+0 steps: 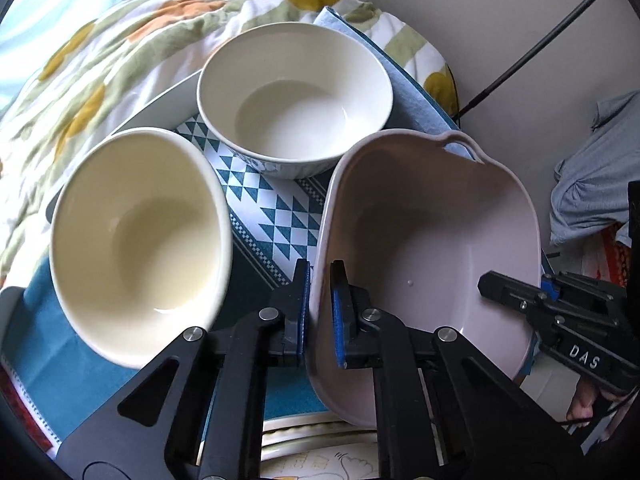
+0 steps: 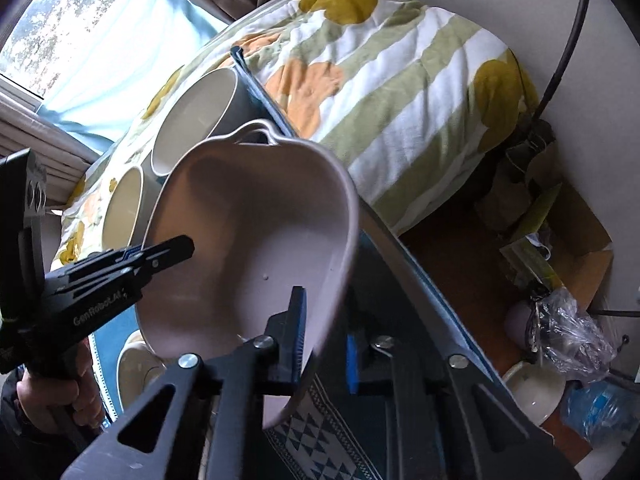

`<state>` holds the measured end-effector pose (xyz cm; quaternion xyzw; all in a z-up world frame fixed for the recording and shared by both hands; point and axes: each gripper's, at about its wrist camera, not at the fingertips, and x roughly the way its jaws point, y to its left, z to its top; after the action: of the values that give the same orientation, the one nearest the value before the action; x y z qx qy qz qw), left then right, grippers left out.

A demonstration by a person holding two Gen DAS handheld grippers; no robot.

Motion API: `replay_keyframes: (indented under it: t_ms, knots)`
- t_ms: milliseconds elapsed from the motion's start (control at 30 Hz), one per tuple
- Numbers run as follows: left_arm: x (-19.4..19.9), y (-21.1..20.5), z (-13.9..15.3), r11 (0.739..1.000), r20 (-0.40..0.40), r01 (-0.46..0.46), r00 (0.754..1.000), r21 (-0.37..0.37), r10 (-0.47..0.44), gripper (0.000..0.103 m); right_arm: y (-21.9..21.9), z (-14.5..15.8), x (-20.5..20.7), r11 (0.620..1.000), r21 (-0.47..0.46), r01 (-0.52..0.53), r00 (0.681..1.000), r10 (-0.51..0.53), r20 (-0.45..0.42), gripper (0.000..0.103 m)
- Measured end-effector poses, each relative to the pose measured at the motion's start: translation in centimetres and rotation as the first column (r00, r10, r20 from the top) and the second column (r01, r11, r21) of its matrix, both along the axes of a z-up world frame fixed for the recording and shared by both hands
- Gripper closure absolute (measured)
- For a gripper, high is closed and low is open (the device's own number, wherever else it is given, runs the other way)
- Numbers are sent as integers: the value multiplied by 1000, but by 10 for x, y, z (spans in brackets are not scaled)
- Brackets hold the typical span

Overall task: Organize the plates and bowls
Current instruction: 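Reach both grippers to the mauve square bowl and grasp its rim, then lift the mauve bowl and carry it to the open cloth area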

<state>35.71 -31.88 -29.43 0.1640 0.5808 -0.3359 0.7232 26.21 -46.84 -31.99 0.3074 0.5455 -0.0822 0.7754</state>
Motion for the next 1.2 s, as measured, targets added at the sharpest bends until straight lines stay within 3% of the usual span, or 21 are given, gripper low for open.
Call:
replay_keyframes:
  t_ms: [267, 400, 567, 733, 833, 867, 900, 1000, 1200]
  knots:
    - [-15, -1, 31, 1000, 40, -14, 999, -23, 15, 95, -3, 20, -3, 999, -31, -23, 999, 23, 28, 88]
    - [-31, 9, 62, 997, 77, -55, 995, -49, 59, 95, -2, 52, -10, 997, -56, -60, 995, 64, 70, 88]
    - [-59, 44, 111, 977, 130, -183, 972, -106, 196, 95, 19, 103, -9, 977, -92, -190, 970, 201, 137, 88]
    - [-98, 102, 151, 927, 186, -347, 910, -144, 370, 95, 52, 127, -5, 940, -102, -325, 925, 339, 173, 88]
    - [-118, 146, 163, 880, 198, -451, 858, -151, 474, 95, 94, 140, -4, 894, -105, -436, 873, 448, 191, 88]
    - [-124, 161, 165, 865, 199, -480, 842, -150, 502, 95, 122, 143, -6, 862, -104, -495, 840, 506, 197, 88]
    - [-130, 177, 166, 848, 201, -509, 824, -147, 529, 95, 122, 143, -6, 862, -104, -495, 840, 506, 197, 88]
    - [-148, 232, 164, 799, 201, -586, 773, -133, 601, 95, 170, 138, -11, 816, -87, -571, 793, 576, 201, 88]
    - [-166, 324, 134, 742, 164, -663, 725, -95, 669, 95, 256, 113, -19, 758, -73, -649, 738, 650, 184, 88]
